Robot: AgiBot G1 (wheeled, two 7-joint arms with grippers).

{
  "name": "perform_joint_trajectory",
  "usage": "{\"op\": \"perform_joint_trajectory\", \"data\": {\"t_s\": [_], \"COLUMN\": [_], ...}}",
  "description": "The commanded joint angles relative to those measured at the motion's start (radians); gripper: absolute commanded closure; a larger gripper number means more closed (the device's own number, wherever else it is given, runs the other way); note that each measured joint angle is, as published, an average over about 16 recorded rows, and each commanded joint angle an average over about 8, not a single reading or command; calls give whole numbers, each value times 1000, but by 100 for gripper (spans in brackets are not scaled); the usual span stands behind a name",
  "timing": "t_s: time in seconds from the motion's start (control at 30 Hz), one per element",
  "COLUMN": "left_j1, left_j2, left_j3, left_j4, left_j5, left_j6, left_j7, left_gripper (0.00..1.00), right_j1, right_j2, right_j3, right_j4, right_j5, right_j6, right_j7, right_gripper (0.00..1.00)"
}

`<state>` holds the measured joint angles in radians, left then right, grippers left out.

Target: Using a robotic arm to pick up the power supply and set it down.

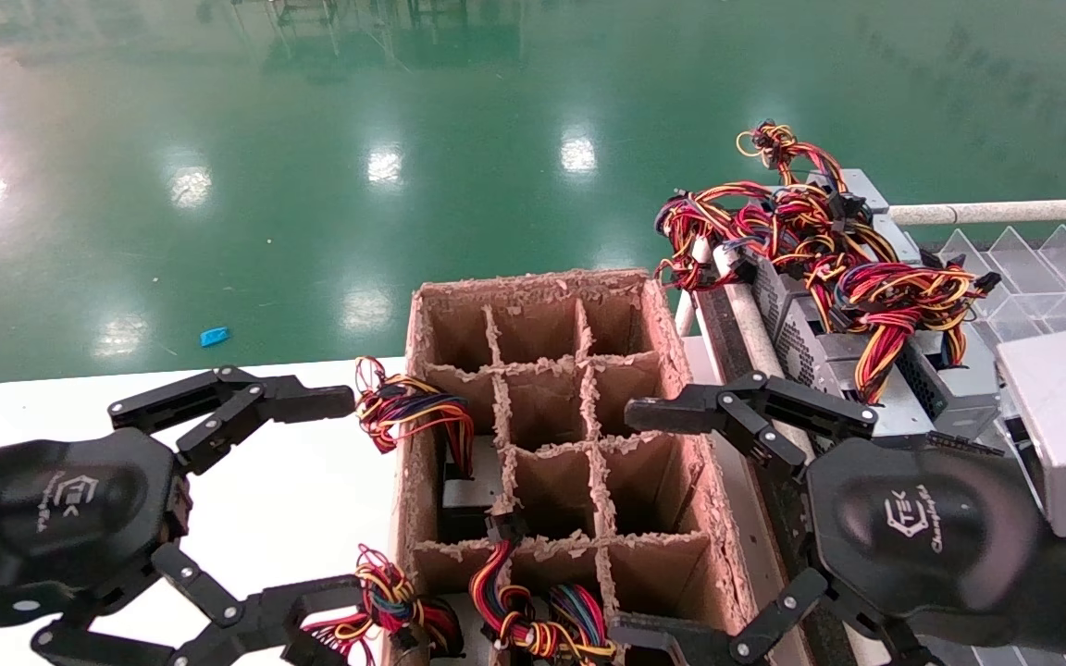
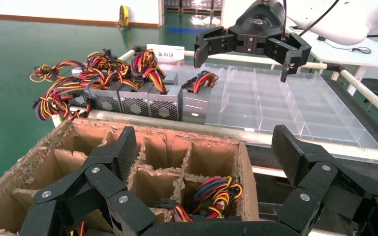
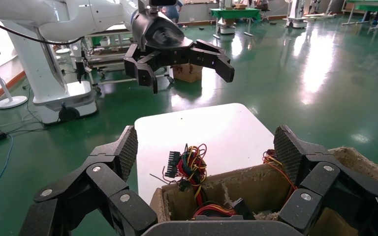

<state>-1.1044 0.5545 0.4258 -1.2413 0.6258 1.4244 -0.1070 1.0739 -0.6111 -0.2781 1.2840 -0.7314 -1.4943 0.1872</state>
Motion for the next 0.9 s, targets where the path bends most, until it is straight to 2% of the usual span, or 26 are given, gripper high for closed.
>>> {"op": "perform_joint_trajectory", "data": {"t_s": [0.03,0.33,0.37,0.6,0.63,0.77,0.9], "left_j1": [0,0,0,0,0,0,0], "left_j2": [0,0,0,0,0,0,0], "left_j3": [0,0,0,0,0,0,0], "left_j4": [0,0,0,0,0,0,0], "left_j5": [0,0,0,0,0,0,0], "left_j6": [0,0,0,0,0,0,0], "left_j7": [0,0,0,0,0,0,0], "left_gripper": [0,0,8,95,100,100,100], "right_j1": [0,0,0,8,12,49,118], "right_j2": [0,0,0,-7,-11,-50,-125], "right_j3": [0,0,0,3,4,-8,-50], "right_j4": [0,0,0,-3,-4,-17,-54], "right_j5": [0,0,0,-8,-16,-71,-157], "right_j6": [0,0,0,12,19,56,82], "right_j7": [0,0,0,-15,-22,-62,-96], "right_gripper": [0,0,0,0,0,0,0]}}
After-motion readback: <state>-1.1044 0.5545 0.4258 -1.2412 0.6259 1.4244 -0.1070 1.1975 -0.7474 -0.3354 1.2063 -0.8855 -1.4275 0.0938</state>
